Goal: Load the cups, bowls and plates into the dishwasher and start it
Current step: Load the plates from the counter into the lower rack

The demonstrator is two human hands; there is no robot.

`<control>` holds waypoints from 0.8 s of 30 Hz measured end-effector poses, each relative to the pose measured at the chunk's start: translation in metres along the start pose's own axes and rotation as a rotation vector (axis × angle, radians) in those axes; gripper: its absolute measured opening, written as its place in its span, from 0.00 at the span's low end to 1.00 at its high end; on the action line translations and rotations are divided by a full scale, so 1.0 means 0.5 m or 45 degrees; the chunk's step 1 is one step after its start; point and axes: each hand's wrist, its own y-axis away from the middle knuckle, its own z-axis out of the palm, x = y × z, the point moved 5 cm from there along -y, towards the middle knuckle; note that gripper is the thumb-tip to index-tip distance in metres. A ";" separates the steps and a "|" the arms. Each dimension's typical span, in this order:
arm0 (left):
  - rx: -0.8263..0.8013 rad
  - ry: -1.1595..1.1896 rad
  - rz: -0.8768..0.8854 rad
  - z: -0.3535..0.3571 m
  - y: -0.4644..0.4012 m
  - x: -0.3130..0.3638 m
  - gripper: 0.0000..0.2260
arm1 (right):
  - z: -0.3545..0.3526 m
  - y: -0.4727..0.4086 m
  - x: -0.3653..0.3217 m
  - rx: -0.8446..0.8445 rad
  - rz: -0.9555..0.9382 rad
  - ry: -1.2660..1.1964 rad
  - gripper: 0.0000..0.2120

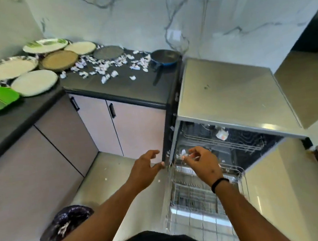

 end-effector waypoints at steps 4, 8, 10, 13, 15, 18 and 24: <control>0.092 0.205 -0.077 -0.108 -0.017 -0.080 0.20 | 0.095 -0.036 -0.110 -0.036 -0.056 -0.053 0.13; 0.208 0.416 -0.156 -0.218 -0.029 -0.175 0.16 | 0.188 -0.081 -0.192 -0.072 -0.078 -0.115 0.13; 0.287 0.474 -0.200 -0.275 -0.035 -0.232 0.15 | 0.234 -0.101 -0.231 -0.094 -0.096 -0.126 0.13; 0.379 0.546 -0.238 -0.334 -0.047 -0.290 0.15 | 0.292 -0.123 -0.276 -0.157 -0.107 -0.133 0.14; 0.423 0.585 -0.241 -0.353 -0.066 -0.308 0.15 | 0.322 -0.145 -0.303 -0.187 -0.126 -0.124 0.14; 0.437 0.633 -0.241 -0.355 -0.104 -0.314 0.15 | 0.345 -0.188 -0.340 -0.207 -0.163 -0.094 0.15; 0.373 0.626 -0.292 -0.367 -0.198 -0.346 0.15 | 0.393 -0.311 -0.387 -0.222 -0.159 -0.168 0.14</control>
